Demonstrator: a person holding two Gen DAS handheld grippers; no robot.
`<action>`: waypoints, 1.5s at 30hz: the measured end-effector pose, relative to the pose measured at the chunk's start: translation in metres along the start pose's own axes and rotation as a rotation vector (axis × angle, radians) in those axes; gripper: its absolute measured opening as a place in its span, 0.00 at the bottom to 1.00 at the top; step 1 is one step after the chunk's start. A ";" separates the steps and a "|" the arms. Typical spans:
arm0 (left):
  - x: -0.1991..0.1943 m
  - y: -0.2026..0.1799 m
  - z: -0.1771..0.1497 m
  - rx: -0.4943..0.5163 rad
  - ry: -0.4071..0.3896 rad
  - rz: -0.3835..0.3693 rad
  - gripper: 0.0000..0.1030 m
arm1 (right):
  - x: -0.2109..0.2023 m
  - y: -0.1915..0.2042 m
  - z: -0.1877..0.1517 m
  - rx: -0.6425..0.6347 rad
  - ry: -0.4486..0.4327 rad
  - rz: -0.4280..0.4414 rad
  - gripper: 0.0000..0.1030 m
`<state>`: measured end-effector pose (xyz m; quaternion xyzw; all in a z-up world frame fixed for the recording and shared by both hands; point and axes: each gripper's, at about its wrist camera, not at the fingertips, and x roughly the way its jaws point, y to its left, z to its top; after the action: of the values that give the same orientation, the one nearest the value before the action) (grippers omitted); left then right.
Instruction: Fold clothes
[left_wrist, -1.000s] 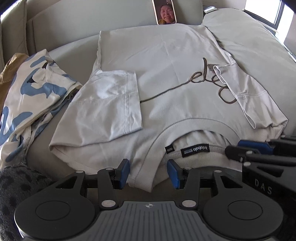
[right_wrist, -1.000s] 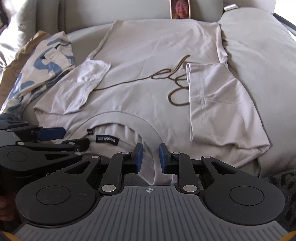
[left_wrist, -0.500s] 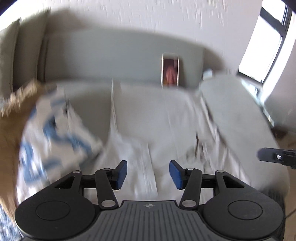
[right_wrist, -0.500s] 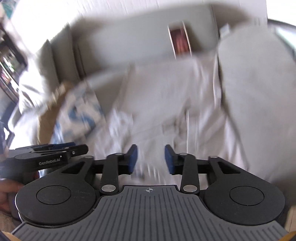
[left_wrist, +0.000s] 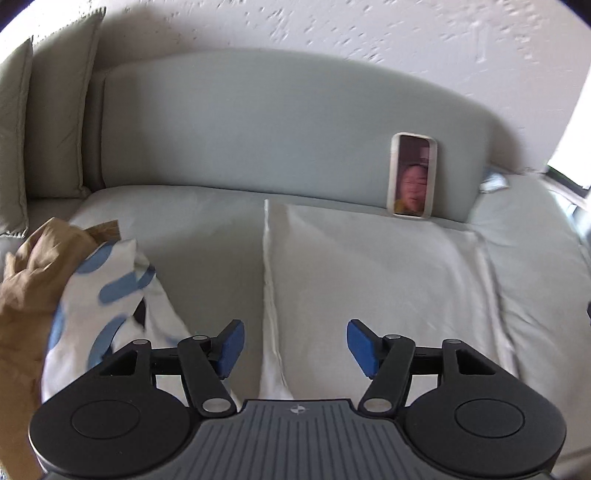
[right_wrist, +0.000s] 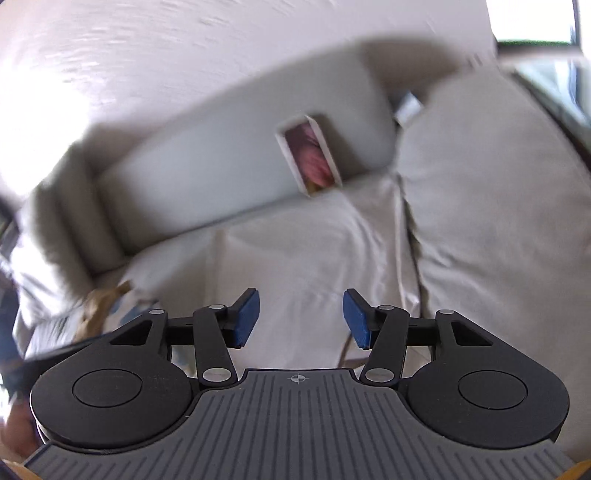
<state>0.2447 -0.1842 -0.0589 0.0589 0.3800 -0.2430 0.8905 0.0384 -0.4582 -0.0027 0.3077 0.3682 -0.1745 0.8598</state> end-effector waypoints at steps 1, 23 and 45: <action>0.016 0.000 0.005 -0.002 -0.001 0.014 0.59 | 0.019 -0.006 0.008 0.012 0.008 -0.027 0.54; 0.240 0.055 0.074 -0.203 0.106 -0.052 0.55 | 0.266 -0.128 0.140 0.223 -0.006 -0.124 0.36; 0.229 0.041 0.088 -0.087 0.066 -0.080 0.04 | 0.279 -0.113 0.144 0.088 -0.012 -0.135 0.01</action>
<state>0.4569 -0.2621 -0.1620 0.0128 0.4212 -0.2598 0.8689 0.2406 -0.6585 -0.1768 0.3184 0.3750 -0.2500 0.8340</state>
